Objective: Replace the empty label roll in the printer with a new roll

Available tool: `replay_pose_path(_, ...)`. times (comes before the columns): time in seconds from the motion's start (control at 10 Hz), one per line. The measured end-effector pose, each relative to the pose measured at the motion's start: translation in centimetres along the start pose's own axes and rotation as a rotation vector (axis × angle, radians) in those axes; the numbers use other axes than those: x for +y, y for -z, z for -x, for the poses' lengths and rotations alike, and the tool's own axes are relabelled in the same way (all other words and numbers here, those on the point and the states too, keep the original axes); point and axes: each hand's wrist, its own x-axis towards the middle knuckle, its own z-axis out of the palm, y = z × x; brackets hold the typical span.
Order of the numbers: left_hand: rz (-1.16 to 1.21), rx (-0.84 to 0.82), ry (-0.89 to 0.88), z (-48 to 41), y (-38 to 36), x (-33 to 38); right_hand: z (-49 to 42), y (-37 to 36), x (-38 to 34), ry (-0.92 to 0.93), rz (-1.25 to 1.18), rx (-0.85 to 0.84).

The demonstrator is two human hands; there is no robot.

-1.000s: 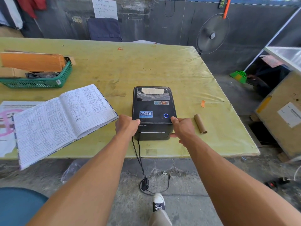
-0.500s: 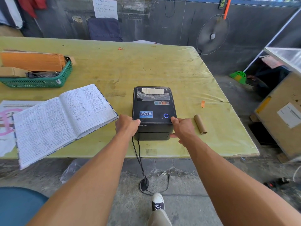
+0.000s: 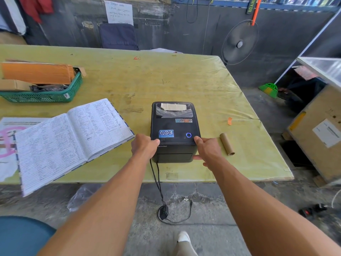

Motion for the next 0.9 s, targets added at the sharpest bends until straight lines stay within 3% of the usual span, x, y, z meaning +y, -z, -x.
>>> replay_pose_path(0.4, -0.063, -0.141, 0.035, -0.5, 1.4, 0.9, -0.1, 1.6, -1.4, -0.079, -0.023, -0.102)
replay_pose_path(0.6, -0.201, -0.304, 0.103, -1.7, 2.6, 3.0, -1.3, 3.3, -4.3, -0.118, 0.155, -0.201)
replay_pose_path(0.7, -0.1, -0.371, 0.14, -2.5, 3.7, 1.7, -2.0, 3.8, -4.8, -0.041, 0.452, -0.261)
replay_pose_path(0.8, 0.118, -0.325, 0.195, -2.4, 4.4, -0.8, -3.5, 4.5, -4.4, 0.0, 0.378, -0.216)
replay_pose_path(0.9, 0.177, -0.228, 0.269, -1.3, 3.3, -4.4, -4.2, 5.1, -4.5, 0.047, 0.192, -0.174)
